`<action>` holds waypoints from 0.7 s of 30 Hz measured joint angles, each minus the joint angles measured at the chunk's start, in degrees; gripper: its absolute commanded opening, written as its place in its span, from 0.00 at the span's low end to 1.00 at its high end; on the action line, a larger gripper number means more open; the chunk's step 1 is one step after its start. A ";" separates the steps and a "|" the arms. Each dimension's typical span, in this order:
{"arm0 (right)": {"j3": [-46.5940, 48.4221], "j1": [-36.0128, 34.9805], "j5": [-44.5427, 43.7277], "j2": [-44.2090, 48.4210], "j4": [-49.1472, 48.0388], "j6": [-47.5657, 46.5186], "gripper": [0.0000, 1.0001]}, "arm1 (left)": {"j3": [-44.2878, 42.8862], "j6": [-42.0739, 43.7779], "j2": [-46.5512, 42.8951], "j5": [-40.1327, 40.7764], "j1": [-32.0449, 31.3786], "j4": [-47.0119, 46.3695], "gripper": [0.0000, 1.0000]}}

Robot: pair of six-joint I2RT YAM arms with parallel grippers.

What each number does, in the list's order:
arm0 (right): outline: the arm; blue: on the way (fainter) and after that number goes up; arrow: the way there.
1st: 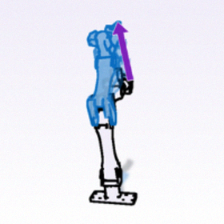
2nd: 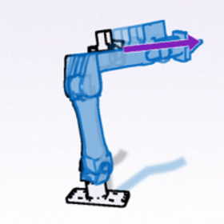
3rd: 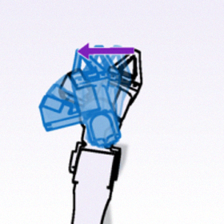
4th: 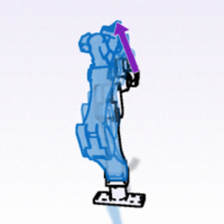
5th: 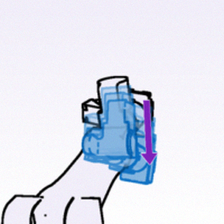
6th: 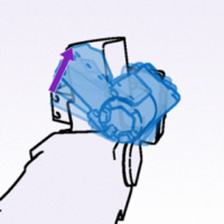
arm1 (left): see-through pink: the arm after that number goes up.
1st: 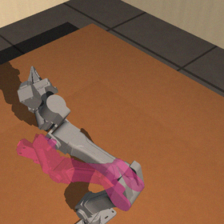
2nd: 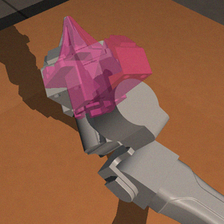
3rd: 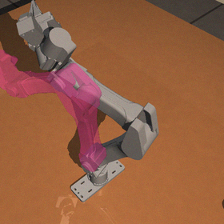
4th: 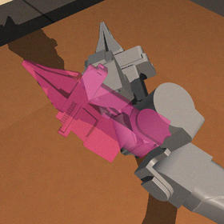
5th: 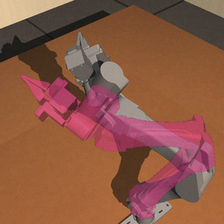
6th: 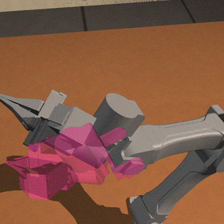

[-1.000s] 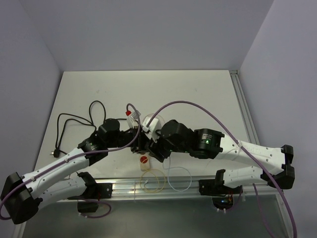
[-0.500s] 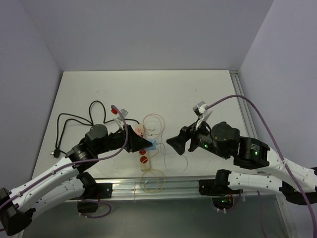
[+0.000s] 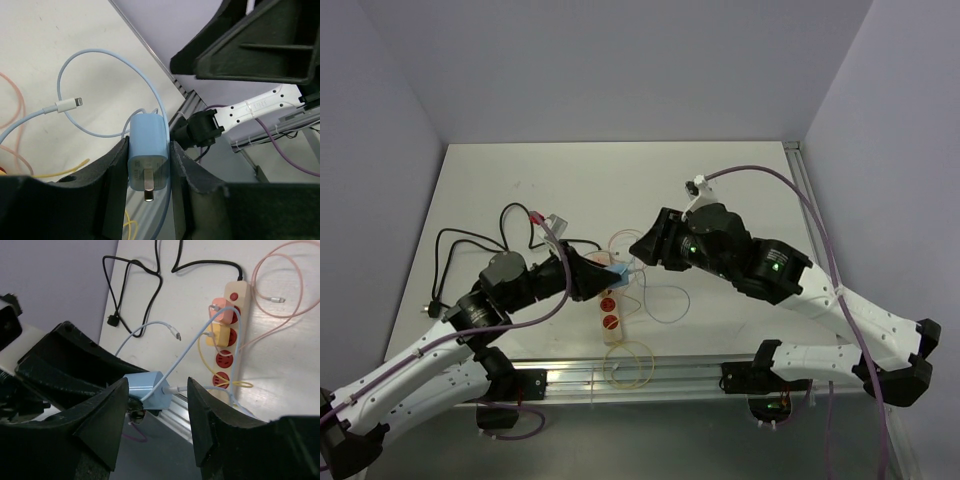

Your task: Insert the plug

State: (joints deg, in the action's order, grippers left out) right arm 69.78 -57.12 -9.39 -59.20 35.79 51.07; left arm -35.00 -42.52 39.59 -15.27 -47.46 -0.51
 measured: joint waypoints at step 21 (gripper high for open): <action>0.66 4.31 7.65 -7.02 -3.17 4.00 0.00 | -4.00 4.55 2.69 5.05 -0.11 2.03 0.00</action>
State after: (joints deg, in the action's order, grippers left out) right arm 70.43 -52.82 -1.74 -66.22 32.62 55.07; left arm -39.00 -37.98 42.28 -10.22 -47.57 1.52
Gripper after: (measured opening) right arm 0.015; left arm 0.386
